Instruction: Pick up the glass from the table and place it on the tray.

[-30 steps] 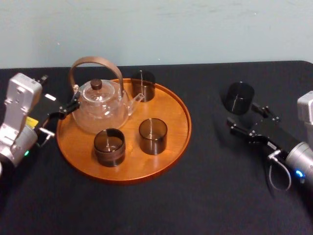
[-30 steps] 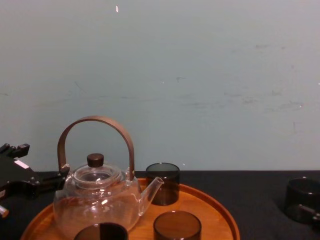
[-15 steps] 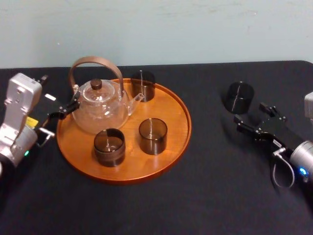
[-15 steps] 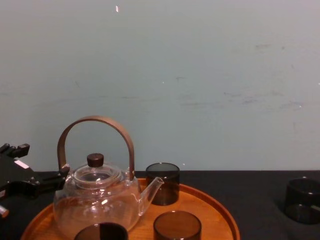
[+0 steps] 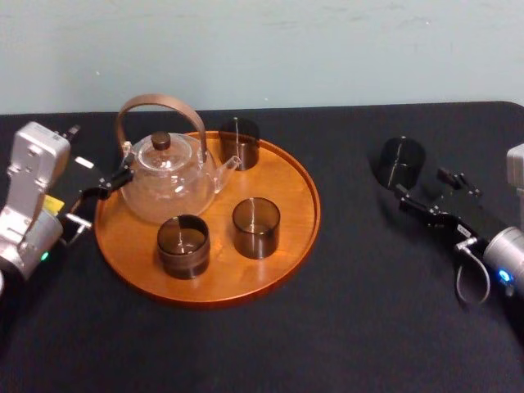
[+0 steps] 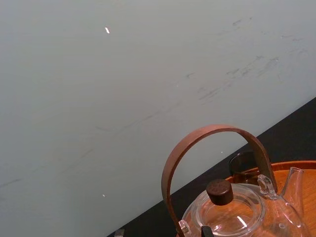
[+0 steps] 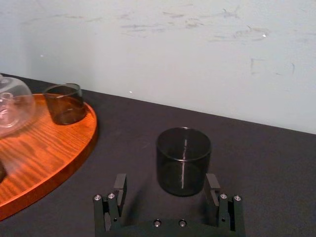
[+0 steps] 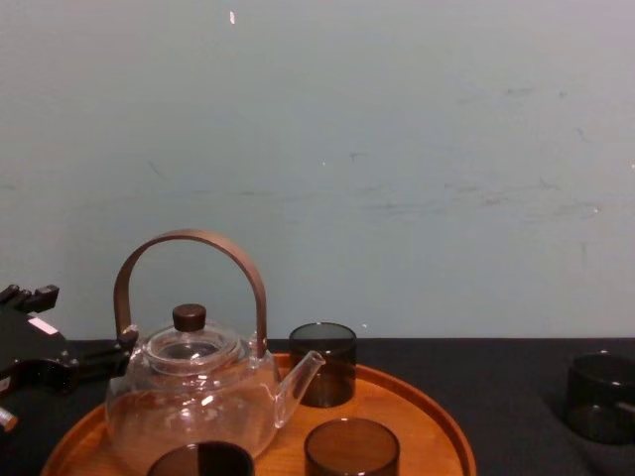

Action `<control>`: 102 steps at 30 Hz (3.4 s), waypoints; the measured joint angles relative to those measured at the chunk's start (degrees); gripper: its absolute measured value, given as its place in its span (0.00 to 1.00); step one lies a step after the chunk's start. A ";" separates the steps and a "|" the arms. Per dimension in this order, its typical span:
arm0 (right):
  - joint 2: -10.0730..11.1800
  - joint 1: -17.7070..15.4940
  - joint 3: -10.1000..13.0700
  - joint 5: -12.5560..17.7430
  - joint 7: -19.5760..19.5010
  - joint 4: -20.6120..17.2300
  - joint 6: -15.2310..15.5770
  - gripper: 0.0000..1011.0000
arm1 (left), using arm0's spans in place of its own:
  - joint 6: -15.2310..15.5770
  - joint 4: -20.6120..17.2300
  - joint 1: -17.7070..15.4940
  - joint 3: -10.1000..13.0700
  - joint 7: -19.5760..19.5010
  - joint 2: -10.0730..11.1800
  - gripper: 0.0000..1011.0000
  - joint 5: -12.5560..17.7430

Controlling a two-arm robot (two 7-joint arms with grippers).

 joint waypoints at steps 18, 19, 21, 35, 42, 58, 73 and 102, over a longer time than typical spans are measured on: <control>-2.42 8.28 -0.74 -1.46 0.67 10.39 -0.38 0.99 | 0.00 0.00 0.00 0.00 0.00 0.00 1.00 0.00; -2.60 8.87 -0.84 -1.57 0.83 11.19 -0.47 0.99 | 0.00 0.00 0.00 0.00 0.00 0.00 1.00 0.00; -2.78 9.38 -0.95 -1.68 1.01 11.87 -0.57 0.99 | 0.00 0.00 0.00 0.00 0.00 0.00 1.00 0.00; -4.13 13.51 -1.79 -1.95 3.18 17.91 -1.65 0.99 | 0.00 0.00 0.00 0.00 0.00 0.00 1.00 0.00; -4.83 15.95 -2.29 -2.23 3.98 21.37 -2.27 0.99 | 0.00 0.00 0.00 0.00 0.00 0.00 1.00 0.00; -6.55 20.32 -3.35 -3.67 5.69 28.74 -4.78 0.99 | 0.00 0.00 0.00 0.00 0.00 0.00 1.00 0.00; -6.56 20.45 -3.37 -3.68 5.95 28.96 -4.89 0.99 | 0.00 0.00 0.00 0.00 0.00 0.00 1.00 0.00; -6.46 20.25 -3.31 -3.58 5.72 28.60 -4.69 0.90 | 0.00 0.00 0.00 0.00 0.00 0.00 1.00 0.00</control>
